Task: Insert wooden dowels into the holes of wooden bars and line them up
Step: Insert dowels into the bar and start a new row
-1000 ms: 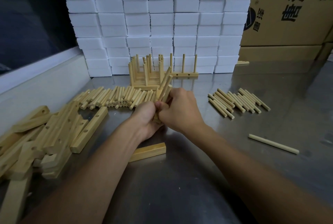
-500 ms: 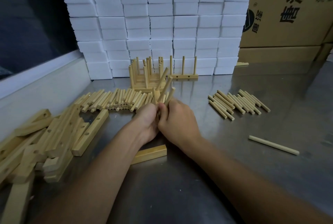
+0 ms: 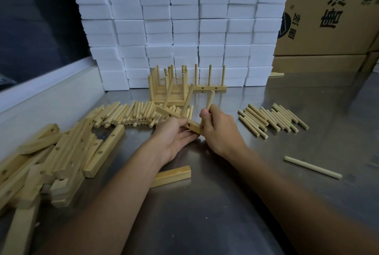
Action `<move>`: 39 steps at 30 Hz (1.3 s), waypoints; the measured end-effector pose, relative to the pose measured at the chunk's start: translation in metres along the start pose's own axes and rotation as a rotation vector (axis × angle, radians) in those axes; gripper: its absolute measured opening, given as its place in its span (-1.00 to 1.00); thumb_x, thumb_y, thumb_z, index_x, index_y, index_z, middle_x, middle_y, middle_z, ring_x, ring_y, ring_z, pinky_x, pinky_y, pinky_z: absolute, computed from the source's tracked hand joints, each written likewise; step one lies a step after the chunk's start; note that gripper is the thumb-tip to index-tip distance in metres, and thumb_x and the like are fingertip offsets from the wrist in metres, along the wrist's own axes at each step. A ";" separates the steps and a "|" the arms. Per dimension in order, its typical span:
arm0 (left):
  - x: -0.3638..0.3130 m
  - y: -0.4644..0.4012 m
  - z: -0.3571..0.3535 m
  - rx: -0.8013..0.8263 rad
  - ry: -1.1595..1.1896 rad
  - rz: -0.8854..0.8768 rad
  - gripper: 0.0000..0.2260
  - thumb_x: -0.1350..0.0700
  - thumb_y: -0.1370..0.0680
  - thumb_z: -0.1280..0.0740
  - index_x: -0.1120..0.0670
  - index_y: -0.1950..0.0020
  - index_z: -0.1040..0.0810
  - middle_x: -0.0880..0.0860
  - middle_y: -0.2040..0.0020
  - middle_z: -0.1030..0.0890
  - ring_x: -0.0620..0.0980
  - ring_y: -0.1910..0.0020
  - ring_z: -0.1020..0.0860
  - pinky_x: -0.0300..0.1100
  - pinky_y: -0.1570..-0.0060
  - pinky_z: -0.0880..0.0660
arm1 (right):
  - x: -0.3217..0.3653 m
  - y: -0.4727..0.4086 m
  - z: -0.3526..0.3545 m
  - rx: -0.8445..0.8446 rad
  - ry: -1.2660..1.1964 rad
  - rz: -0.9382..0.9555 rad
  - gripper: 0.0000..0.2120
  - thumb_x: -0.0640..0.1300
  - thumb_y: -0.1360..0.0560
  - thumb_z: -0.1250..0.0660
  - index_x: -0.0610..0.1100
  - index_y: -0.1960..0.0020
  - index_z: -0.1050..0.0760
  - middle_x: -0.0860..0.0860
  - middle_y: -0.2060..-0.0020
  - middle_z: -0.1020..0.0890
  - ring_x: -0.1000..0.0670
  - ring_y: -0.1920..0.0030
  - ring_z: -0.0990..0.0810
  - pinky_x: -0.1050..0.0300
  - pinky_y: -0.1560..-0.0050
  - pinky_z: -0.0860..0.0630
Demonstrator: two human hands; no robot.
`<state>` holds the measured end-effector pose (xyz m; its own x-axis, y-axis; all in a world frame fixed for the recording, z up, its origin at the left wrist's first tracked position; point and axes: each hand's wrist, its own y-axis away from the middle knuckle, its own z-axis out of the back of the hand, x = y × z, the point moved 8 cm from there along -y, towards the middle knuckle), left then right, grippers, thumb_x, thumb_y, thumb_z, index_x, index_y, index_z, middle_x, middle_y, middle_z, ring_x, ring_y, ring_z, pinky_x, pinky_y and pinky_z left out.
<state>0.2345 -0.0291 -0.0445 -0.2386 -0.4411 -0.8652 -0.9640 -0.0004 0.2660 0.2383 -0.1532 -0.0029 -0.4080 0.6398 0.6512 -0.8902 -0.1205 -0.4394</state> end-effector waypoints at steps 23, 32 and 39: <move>-0.034 0.008 0.013 -0.376 -1.059 -0.478 -0.89 0.19 -0.51 -0.28 -0.02 0.15 -0.48 0.01 0.28 -0.57 0.00 0.30 -0.54 -0.20 0.36 -0.36 | -0.075 -0.026 0.073 -0.229 0.301 -0.285 -0.81 -0.08 -0.56 -0.38 -0.20 0.11 -0.59 -0.08 0.30 -0.61 -0.12 0.27 -0.57 -0.03 0.22 -0.55; -0.025 0.000 0.001 -0.288 -1.371 -0.515 -0.90 0.11 -0.51 -0.29 -0.08 0.17 -0.45 -0.09 0.28 -0.56 -0.03 0.18 -0.53 -0.14 0.28 -0.36 | -0.084 -0.072 0.054 -0.134 0.485 -0.333 -0.80 -0.02 -0.57 -0.36 -0.18 0.05 -0.54 -0.07 0.22 -0.58 -0.11 0.18 -0.57 -0.02 0.09 -0.54; -0.023 0.000 -0.011 -0.256 -1.512 -0.596 -0.95 0.05 -0.54 -0.26 -0.08 0.11 -0.44 -0.11 0.24 -0.53 -0.03 0.18 -0.50 -0.10 0.25 -0.35 | -0.111 -0.127 0.036 -0.004 0.544 -0.357 -0.91 -0.14 -0.58 -0.32 -0.15 -0.02 -0.46 -0.10 0.08 -0.59 -0.14 0.04 -0.56 -0.09 -0.15 -0.49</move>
<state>0.2411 -0.0292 -0.0203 0.0971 0.8982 -0.4287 -0.9496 -0.0453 -0.3101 0.3891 -0.2358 0.0029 0.0750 0.9330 0.3519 -0.9508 0.1733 -0.2567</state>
